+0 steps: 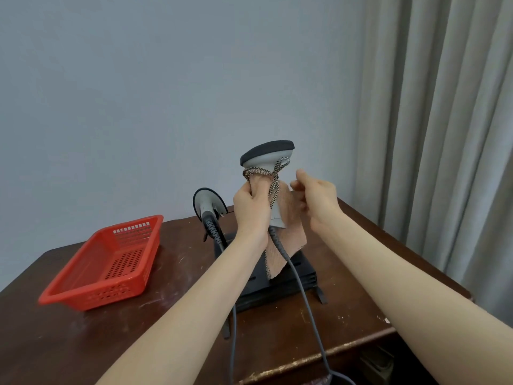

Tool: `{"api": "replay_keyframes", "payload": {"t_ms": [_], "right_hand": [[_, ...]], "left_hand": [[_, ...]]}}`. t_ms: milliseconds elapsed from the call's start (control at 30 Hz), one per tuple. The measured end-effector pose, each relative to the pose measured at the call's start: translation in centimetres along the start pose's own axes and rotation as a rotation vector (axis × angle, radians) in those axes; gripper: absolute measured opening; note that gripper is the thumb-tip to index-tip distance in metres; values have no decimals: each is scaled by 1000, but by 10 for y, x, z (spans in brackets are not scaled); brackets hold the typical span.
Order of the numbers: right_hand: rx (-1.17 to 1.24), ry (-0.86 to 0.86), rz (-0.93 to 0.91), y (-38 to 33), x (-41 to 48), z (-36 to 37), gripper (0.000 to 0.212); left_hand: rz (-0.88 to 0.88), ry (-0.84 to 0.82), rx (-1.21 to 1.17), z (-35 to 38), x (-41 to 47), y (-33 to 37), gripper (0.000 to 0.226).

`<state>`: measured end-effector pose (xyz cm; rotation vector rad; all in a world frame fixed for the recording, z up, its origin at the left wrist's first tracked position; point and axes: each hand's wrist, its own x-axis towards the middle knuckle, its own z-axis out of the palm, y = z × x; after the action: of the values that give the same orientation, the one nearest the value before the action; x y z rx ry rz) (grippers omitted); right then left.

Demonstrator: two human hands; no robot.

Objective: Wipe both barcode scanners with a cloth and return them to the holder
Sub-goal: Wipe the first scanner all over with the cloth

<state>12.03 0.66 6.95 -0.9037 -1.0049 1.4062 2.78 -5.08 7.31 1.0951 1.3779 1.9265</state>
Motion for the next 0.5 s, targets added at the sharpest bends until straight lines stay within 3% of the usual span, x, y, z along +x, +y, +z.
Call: {"api": "replay_keyframes", "payload": {"t_ms": [100,200,300,433,500], "right_hand": [[-25,-152,43,-2,2,3,46],[45,-285,83,-10,1,7,45],[171,-352,165,-13,-2,10,63],[328,-365,192,-8,-5,16,69],[391,-364,171,-7,-5,18,66]], "left_hand": [[-13,-39,18,-3,1,0,31],[-40,-54,69,-4,2,-2,42],[-56,-20,143,-5,6,-5,51],[-52,-81,76,-5,0,-4,46],[-25,-160,40,-4,-7,-3,32]]}}
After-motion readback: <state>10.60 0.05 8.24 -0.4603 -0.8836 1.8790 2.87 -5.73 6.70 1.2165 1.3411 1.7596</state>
